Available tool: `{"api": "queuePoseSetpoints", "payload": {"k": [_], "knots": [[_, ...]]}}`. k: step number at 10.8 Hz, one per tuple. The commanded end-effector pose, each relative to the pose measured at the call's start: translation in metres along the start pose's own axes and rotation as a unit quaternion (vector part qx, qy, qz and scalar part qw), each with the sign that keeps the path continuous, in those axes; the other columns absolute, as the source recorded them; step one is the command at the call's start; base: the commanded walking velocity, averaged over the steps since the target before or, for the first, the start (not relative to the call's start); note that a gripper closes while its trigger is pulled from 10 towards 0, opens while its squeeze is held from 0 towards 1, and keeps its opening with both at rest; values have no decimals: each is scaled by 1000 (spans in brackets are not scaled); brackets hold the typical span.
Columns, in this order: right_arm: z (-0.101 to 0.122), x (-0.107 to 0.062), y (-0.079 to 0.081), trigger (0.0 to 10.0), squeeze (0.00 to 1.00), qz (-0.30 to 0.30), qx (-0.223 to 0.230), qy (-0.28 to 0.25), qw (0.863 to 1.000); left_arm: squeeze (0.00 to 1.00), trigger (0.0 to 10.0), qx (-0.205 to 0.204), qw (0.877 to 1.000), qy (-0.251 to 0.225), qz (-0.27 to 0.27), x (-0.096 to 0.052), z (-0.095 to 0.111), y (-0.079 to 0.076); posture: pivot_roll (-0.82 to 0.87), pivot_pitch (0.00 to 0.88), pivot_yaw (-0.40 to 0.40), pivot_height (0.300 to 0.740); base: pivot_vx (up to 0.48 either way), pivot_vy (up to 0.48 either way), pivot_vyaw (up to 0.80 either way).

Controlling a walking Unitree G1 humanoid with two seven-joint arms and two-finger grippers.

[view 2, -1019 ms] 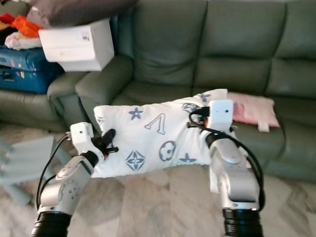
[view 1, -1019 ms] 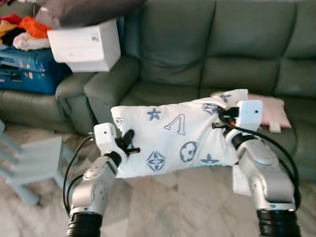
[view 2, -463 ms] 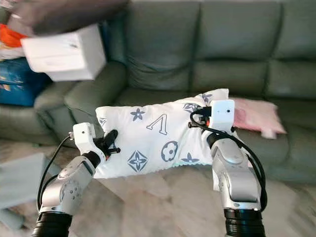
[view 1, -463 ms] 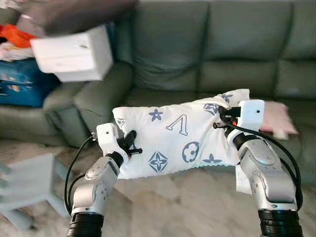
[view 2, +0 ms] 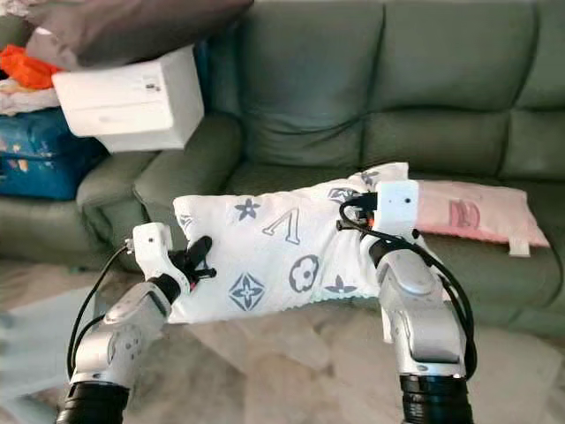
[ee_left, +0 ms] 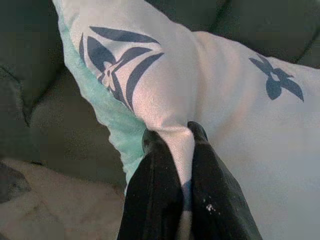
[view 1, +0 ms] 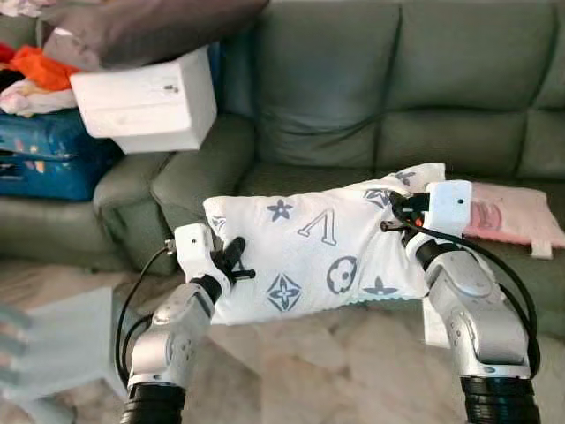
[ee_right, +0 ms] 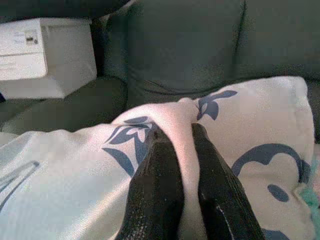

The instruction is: Move the pillow to the sofa

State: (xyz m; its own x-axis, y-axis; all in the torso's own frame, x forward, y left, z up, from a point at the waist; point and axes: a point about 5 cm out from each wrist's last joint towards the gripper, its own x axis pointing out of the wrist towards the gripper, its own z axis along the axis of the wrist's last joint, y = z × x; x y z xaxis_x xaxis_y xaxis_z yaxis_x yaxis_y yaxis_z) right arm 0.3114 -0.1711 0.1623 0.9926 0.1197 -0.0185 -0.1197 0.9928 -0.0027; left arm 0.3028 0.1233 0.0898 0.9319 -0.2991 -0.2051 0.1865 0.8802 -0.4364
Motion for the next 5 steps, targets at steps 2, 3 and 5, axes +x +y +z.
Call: {"api": "queuePoseSetpoints", "payload": {"k": [2, 3, 5], "knots": [[10, 3, 9, 10000, 0, 12, 2, -23, 1000, 0, 10000, 48, 999, -5, 20, 1, 7, 5, -269, 15, 34, 740, 0, 0, 0], [10, 3, 9, 10000, 0, 11, 3, -21, 1000, 0, 10000, 67, 997, -6, 29, 2, 8, 4, -270, 15, 35, 740, 0, 0, -444], [9, 3, 9, 10000, 0, 10, 3, -17, 1000, 0, 10000, 71, 997, -21, 22, 3, 11, 2, -271, 15, 35, 740, 0, 0, -800]]}}
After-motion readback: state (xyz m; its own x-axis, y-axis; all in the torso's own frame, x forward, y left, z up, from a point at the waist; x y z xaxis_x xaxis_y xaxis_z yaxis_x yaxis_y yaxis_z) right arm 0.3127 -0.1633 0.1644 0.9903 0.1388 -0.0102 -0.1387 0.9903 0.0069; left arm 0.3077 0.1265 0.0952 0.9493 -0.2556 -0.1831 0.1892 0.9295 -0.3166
